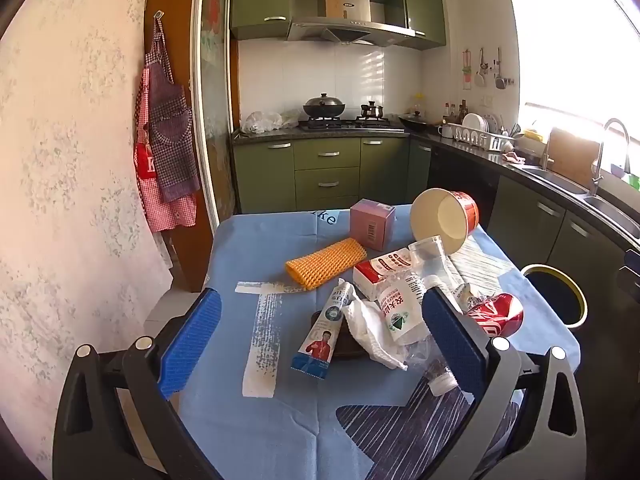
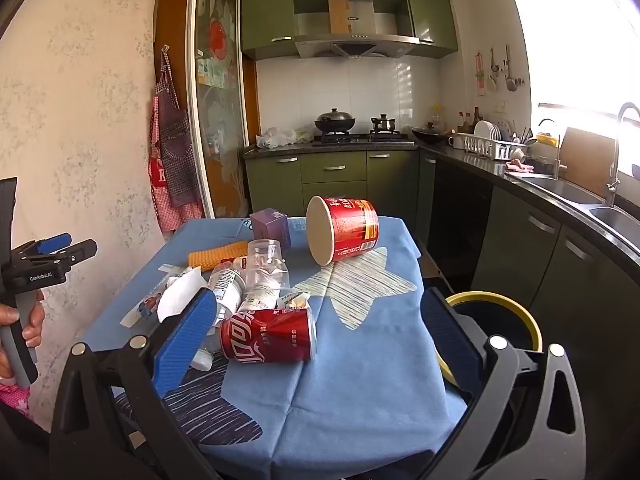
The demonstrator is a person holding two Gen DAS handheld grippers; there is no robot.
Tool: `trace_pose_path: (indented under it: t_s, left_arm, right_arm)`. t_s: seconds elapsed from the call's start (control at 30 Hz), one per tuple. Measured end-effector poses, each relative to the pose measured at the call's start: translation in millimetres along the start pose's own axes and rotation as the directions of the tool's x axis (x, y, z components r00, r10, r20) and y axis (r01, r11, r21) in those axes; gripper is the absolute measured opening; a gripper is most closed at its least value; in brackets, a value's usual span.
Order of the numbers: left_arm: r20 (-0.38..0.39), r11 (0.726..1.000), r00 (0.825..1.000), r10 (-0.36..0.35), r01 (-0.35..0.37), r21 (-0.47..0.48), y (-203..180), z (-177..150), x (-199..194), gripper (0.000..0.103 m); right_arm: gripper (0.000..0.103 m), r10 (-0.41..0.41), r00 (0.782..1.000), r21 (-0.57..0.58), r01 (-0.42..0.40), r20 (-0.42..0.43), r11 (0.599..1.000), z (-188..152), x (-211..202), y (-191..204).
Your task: Collect trash
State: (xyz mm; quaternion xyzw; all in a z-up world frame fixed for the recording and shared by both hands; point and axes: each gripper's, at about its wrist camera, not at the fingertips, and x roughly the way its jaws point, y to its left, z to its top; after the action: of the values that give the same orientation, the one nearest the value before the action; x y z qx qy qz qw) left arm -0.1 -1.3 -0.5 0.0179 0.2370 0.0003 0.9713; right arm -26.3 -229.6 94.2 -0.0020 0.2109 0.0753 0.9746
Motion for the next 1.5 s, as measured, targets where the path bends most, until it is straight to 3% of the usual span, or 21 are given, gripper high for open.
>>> trace_pose_path:
  t_s: [1.5]
  left_arm:
    - [-0.046, 0.999, 0.999, -0.028, 0.026, -0.040, 3.2, -2.7, 18.3, 0.099]
  right_arm:
    - [0.097, -0.012, 0.999, 0.012, 0.013, -0.048, 1.000, -6.0, 20.5, -3.9]
